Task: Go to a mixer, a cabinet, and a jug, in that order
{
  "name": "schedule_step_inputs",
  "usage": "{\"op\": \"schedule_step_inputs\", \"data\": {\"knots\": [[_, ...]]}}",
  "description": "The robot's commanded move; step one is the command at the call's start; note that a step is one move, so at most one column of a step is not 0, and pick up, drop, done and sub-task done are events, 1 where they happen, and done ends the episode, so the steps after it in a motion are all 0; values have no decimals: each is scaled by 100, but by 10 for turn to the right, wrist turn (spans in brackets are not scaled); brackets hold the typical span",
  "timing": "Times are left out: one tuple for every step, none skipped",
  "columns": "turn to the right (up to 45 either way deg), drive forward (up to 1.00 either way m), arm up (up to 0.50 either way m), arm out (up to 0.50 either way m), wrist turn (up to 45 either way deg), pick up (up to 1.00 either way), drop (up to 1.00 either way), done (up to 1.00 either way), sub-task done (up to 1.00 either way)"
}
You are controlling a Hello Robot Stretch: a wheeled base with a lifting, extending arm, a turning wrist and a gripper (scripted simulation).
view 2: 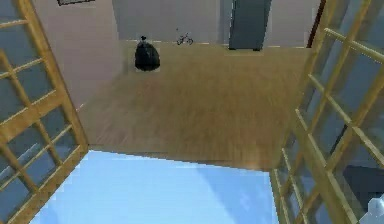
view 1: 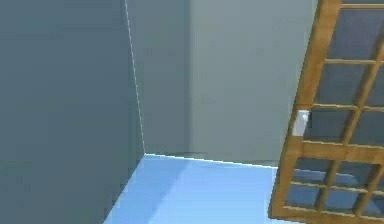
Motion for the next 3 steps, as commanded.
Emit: {"op": "schedule_step_inputs", "data": {"knots": [[450,0,0,0,0,0,0,0,0],[450,0,0,0,0,0,0,0,0],[60,0,0,0,0,0,0,0,0]]}}
